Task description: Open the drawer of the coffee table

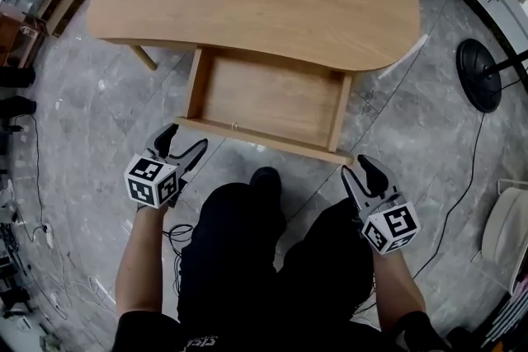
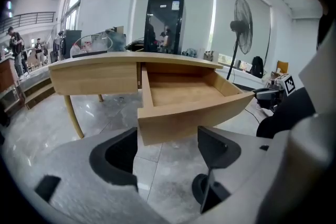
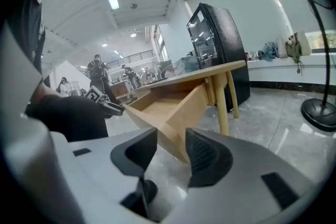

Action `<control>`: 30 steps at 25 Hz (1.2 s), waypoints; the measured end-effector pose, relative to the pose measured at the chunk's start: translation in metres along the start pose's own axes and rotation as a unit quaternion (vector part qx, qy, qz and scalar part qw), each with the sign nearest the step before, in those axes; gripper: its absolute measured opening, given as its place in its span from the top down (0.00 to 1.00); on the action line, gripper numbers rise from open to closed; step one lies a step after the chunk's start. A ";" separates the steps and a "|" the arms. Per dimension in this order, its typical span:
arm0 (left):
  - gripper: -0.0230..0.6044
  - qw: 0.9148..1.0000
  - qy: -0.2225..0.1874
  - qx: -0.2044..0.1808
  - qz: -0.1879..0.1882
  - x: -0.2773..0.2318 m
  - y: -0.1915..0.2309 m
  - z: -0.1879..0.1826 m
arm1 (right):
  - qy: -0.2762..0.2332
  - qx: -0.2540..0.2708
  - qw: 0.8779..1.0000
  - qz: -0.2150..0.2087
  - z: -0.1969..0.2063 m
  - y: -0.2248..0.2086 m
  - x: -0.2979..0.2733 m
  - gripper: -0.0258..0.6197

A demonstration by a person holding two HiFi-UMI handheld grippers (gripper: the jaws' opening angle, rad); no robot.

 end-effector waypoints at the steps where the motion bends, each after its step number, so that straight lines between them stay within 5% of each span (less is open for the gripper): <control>1: 0.38 1.000 0.005 0.007 -0.005 0.003 0.001 -0.001 | 0.007 -0.003 1.000 0.000 -0.004 0.001 0.004 0.69; 7: 0.41 0.997 -0.034 0.070 -0.008 0.037 -0.013 -0.025 | 0.058 -0.002 0.998 0.013 -0.053 0.008 0.038 0.73; 15: 0.57 0.997 -0.064 -0.004 -0.031 0.128 -0.054 -0.104 | 0.069 0.027 0.997 -0.007 -0.164 0.066 0.099 0.82; 18: 0.70 0.996 -0.083 -0.027 -0.022 0.173 -0.071 -0.140 | 0.059 0.041 0.997 -0.016 -0.205 0.090 0.128 0.86; 22: 0.75 0.993 -0.103 -0.048 -0.010 0.242 -0.096 -0.180 | 0.052 0.044 0.998 -0.017 -0.247 0.118 0.172 0.93; 30: 0.86 0.988 -0.154 -0.013 0.009 0.374 -0.169 -0.224 | 0.006 0.041 0.999 -0.006 -0.313 0.171 0.281 0.95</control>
Point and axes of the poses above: the fingertips, and each gripper's own axes: x backward along the fingers, y to its left, z out of its underside, the point moved 9 cm from there along x, backward along the fingers, and after that the axes turned 15 degrees about y, right-handed, at the moved point
